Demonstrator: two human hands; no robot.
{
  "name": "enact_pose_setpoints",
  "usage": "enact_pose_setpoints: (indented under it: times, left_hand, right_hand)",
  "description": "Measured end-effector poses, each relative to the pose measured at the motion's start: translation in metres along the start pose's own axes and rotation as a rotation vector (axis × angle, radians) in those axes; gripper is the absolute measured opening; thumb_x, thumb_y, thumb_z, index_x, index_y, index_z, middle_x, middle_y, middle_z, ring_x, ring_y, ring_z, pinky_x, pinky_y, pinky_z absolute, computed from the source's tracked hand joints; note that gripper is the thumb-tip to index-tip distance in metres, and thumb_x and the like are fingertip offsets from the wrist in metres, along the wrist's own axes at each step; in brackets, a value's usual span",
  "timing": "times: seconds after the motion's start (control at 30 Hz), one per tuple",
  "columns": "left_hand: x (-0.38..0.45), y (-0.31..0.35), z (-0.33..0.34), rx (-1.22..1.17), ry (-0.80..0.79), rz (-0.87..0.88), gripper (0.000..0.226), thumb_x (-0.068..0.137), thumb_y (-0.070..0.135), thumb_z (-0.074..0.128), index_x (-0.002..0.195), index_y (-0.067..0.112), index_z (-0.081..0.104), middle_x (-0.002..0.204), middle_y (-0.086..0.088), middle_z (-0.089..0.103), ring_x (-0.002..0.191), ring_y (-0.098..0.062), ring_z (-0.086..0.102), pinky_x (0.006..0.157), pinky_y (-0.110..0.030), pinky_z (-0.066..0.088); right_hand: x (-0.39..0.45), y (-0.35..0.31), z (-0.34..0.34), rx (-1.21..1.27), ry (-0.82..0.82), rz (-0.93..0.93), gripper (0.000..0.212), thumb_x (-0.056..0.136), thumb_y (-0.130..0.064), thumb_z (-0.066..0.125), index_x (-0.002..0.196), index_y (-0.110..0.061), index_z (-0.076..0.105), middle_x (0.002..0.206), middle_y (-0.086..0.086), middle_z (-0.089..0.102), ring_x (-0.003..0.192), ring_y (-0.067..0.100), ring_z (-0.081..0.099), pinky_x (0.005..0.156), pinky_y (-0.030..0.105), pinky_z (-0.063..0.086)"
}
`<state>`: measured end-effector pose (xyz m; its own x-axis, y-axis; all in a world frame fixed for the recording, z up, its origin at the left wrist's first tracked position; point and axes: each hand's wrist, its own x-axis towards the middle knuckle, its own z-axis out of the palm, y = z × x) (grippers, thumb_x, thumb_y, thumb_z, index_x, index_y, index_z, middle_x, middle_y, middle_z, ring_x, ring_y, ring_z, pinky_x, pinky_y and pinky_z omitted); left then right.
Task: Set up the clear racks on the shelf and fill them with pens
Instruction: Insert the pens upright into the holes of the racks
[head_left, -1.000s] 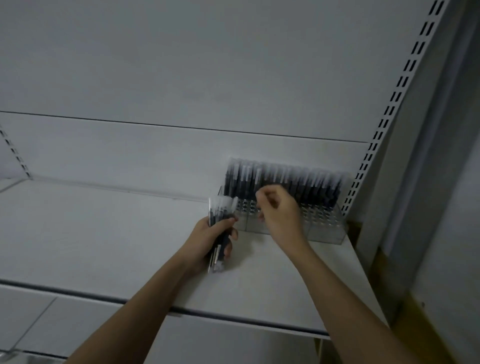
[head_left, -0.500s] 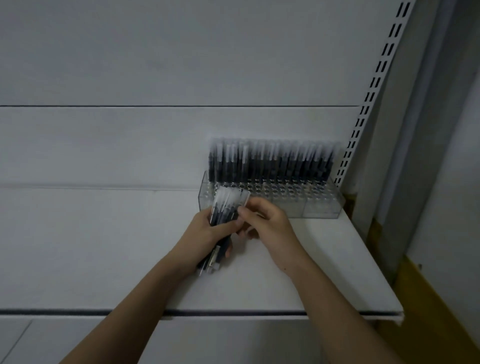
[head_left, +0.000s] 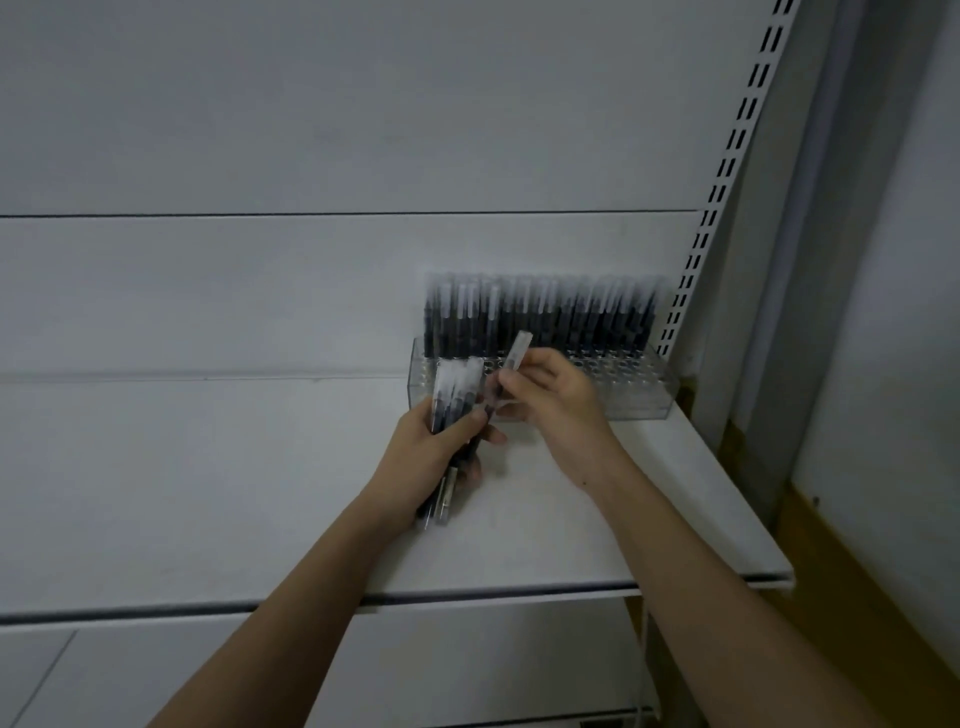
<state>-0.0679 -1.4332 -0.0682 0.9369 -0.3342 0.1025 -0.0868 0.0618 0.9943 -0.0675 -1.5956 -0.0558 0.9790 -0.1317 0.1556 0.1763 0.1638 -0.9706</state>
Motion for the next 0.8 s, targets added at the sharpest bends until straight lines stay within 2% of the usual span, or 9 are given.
enact_pose_setpoints:
  times: [0.1, 0.2, 0.3, 0.43, 0.53, 0.67, 0.8]
  left_hand:
    - [0.002, -0.003, -0.002, -0.006, 0.071, -0.014, 0.019, 0.1, 0.019, 0.055, 0.111, 0.004, 0.054, 0.091, -0.012, 0.074, 0.05, -0.022, 0.056, 0.043, -0.027, 0.045]
    - [0.003, -0.004, -0.004, -0.023, 0.087, -0.006, 0.011, 0.101, 0.02, 0.052, 0.106, 0.01, 0.051, 0.091, -0.011, 0.074, 0.05, -0.022, 0.056, 0.043, -0.028, 0.044]
    - [0.004, -0.003, -0.004, -0.048, 0.085, -0.006, 0.008, 0.102, 0.019, 0.052, 0.102, 0.01, 0.05, 0.091, -0.012, 0.073, 0.049, -0.023, 0.054, 0.042, -0.027, 0.043]
    - [0.005, -0.005, -0.006, -0.076, 0.093, -0.024, 0.01, 0.101, 0.018, 0.053, 0.102, 0.008, 0.05, 0.088, -0.01, 0.072, 0.049, -0.024, 0.053, 0.042, -0.026, 0.042]
    - [0.006, -0.006, -0.006, -0.084, 0.1, -0.028, 0.012, 0.101, 0.018, 0.053, 0.104, 0.007, 0.05, 0.088, -0.011, 0.072, 0.049, -0.025, 0.053, 0.042, -0.026, 0.042]
    - [0.007, -0.006, -0.006, -0.101, 0.1, -0.033, 0.011, 0.101, 0.017, 0.053, 0.104, 0.008, 0.049, 0.088, -0.013, 0.072, 0.048, -0.025, 0.052, 0.04, -0.026, 0.041]
    - [0.006, -0.005, -0.005, -0.098, 0.093, -0.036, 0.009, 0.101, 0.017, 0.053, 0.103, 0.009, 0.05, 0.089, -0.014, 0.072, 0.048, -0.024, 0.052, 0.041, -0.025, 0.041]
  right_hand:
    - [0.016, -0.025, -0.003, 0.042, 0.127, -0.097, 0.013, 0.091, -0.001, 0.066, 0.101, -0.006, 0.06, 0.094, 0.013, 0.074, 0.083, 0.026, 0.072, 0.074, 0.038, 0.059]
    - [0.032, -0.046, -0.004, -0.099, 0.212, -0.233, 0.015, 0.092, -0.001, 0.066, 0.097, -0.012, 0.056, 0.092, 0.012, 0.07, 0.08, 0.02, 0.072, 0.069, 0.028, 0.06]
    - [0.046, -0.052, -0.004, -0.272, 0.218, -0.324, 0.015, 0.092, -0.004, 0.067, 0.097, -0.014, 0.056, 0.094, 0.007, 0.065, 0.078, 0.014, 0.069, 0.069, 0.028, 0.06]
    - [0.059, -0.048, -0.002, -0.43, 0.199, -0.348, 0.022, 0.092, -0.007, 0.068, 0.092, -0.025, 0.055, 0.087, 0.002, 0.063, 0.079, 0.015, 0.068, 0.074, 0.04, 0.062]
    - [0.064, -0.045, 0.0, -0.459, 0.214, -0.359, 0.024, 0.091, -0.008, 0.068, 0.091, -0.027, 0.055, 0.085, 0.002, 0.063, 0.082, 0.021, 0.068, 0.076, 0.045, 0.061]
    - [0.071, -0.04, 0.0, -0.505, 0.227, -0.362, 0.017, 0.091, -0.01, 0.069, 0.095, -0.02, 0.056, 0.089, 0.003, 0.064, 0.085, 0.023, 0.068, 0.077, 0.045, 0.06]
    - [0.072, -0.029, 0.001, -0.671, 0.175, -0.293, 0.015, 0.092, -0.011, 0.068, 0.095, -0.014, 0.054, 0.083, 0.001, 0.06, 0.081, 0.021, 0.063, 0.078, 0.037, 0.057]
